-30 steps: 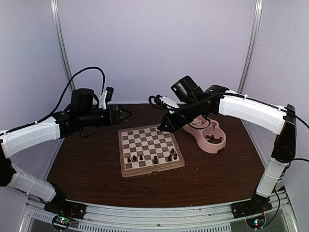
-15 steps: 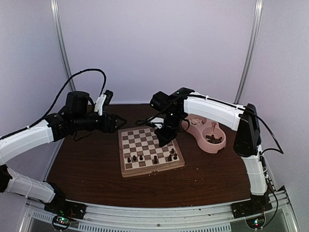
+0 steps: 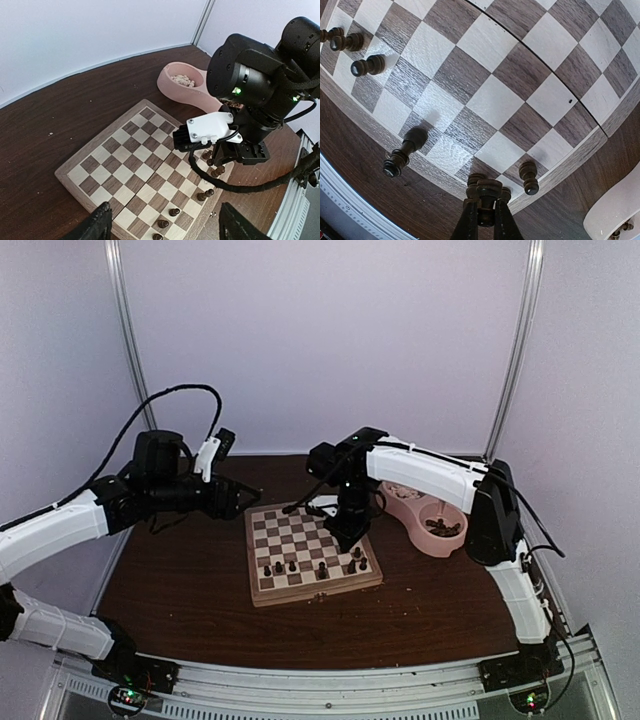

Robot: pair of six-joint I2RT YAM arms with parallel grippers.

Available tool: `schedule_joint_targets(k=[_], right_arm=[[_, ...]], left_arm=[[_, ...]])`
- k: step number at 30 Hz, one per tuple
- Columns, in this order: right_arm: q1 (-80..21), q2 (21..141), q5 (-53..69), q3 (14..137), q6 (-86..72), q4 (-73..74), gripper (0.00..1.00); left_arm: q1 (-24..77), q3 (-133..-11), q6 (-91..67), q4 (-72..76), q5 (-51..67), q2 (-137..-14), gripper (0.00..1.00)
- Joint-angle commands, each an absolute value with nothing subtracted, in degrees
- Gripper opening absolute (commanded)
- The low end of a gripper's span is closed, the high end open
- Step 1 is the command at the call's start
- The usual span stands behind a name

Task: Set up the chess pieces on the board
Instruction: Place the pawn on the chessboard.

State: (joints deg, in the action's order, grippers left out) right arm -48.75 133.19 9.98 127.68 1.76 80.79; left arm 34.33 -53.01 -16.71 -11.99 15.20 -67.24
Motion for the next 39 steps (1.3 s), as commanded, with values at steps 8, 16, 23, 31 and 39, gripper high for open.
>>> schedule_joint_targets(k=[8,16,23,31,39], right_arm=[[-48.7,137.0,8.2,131.0,3.0,82.6,0.04],[-48.7,138.5,7.7,131.9,3.4,83.0,0.05],[-48.7,139.0,7.1,132.2,3.4,83.5,0.06],[-48.7,139.4,6.4,132.5,3.8,84.3,0.07],[-48.7,139.8,6.3,132.9,3.9,84.2,0.12]], left_arm=[[34.4,-52.1,-13.9,-12.3,9.8,-61.7,0.74],[34.3,-52.2,-13.5,-12.3,9.8,-62.0,0.74],[34.4,-52.6,-13.3,-12.6,9.4,-62.7,0.74],[34.4,-52.5,-13.3,-12.5,9.6,-63.1,0.74],[34.4,-52.5,-13.3,-12.5,9.9,-63.5,0.74]])
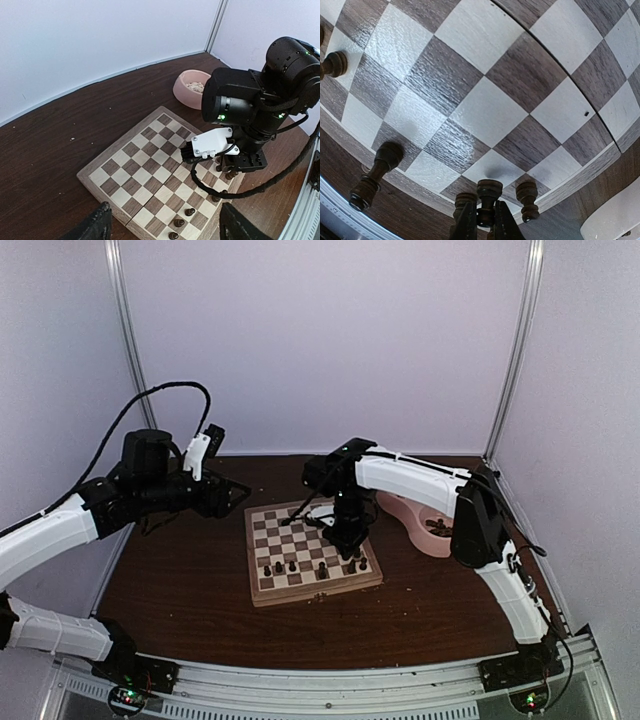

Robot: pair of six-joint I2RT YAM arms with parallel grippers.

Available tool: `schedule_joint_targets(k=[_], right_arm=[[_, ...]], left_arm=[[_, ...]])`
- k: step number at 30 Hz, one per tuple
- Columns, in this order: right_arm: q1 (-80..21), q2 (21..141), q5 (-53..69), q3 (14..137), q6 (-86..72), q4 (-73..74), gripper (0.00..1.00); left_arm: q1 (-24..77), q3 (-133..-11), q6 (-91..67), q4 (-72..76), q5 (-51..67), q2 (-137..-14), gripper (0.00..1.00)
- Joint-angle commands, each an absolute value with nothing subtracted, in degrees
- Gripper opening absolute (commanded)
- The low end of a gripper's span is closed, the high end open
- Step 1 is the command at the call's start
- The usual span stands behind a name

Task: Set up the chess pieces on the board
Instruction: Place the pawn on the chessboard.

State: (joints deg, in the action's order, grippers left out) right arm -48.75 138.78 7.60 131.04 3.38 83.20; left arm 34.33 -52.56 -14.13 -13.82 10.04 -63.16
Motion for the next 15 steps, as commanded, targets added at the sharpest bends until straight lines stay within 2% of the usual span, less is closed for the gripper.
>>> schedule_joint_targets(k=[1,15], right_arm=[[-48.7,139.9,6.2,133.1,4.0,84.2,0.13],[-48.7,140.2,6.8,133.7,4.0,84.3,0.19]], left_arm=[[34.4,-52.5,-13.3,-12.6,9.8,-63.5,0.74],[34.4,-52.4,-13.1,-12.6,9.6,-63.3,0.74]])
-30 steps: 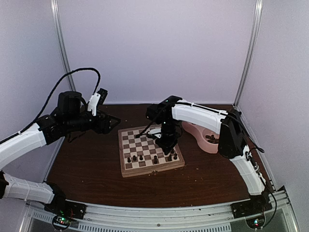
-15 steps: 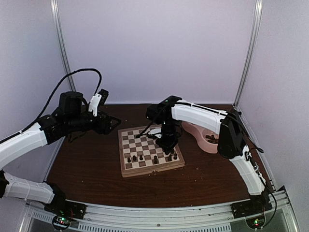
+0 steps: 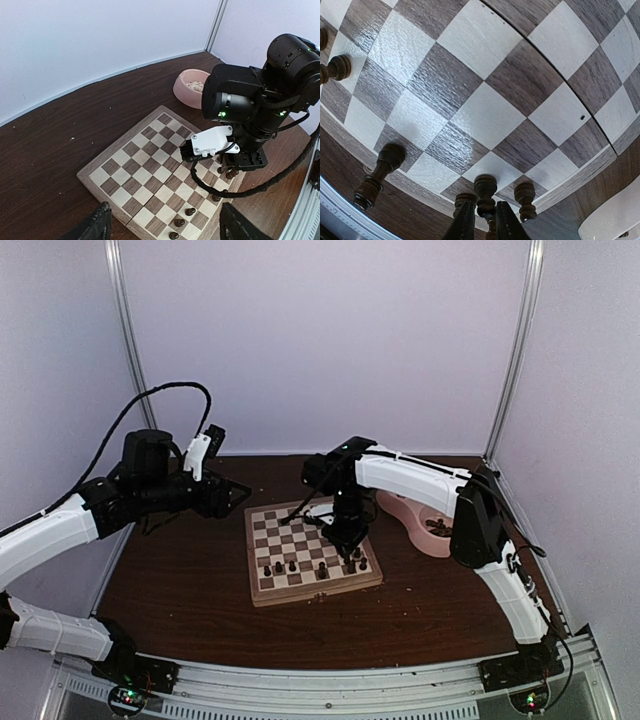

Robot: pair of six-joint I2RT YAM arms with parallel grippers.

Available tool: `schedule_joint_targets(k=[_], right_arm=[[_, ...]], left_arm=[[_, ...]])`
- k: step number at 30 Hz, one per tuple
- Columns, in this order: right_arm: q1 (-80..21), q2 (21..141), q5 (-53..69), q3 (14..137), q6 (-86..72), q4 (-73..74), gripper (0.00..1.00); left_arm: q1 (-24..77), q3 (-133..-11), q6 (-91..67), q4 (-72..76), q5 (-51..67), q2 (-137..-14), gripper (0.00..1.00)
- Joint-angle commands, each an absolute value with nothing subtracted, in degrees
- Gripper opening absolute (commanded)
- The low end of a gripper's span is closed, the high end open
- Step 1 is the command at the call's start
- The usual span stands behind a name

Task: Set up the chess pieces on the board
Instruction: Place the pawn on the chessboard.

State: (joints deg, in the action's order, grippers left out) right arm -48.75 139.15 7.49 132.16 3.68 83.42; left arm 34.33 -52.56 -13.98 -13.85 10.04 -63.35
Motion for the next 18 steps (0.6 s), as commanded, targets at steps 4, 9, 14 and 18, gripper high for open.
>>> schedule_joint_targets(k=[4,9,14,18], right_arm=[[-48.7,140.2,7.0,133.7,3.9,84.3,0.19],[-48.7,139.8,6.8,133.9,3.8,84.0,0.19],[-48.7,139.7,6.8,134.0,4.0,84.2,0.20],[-48.7,139.7,6.3,133.6,3.9,84.5,0.21]], left_arm=[[34.4,-52.4,-13.1,-12.6,9.7,-63.3,0.74],[34.4,-52.4,-13.1,-12.7,9.6,-63.0,0.74],[34.4,-52.4,-13.0,-12.7,9.4,-62.9,0.74],[34.4,-52.3,-13.0,-12.8,9.4,-62.8,0.74]])
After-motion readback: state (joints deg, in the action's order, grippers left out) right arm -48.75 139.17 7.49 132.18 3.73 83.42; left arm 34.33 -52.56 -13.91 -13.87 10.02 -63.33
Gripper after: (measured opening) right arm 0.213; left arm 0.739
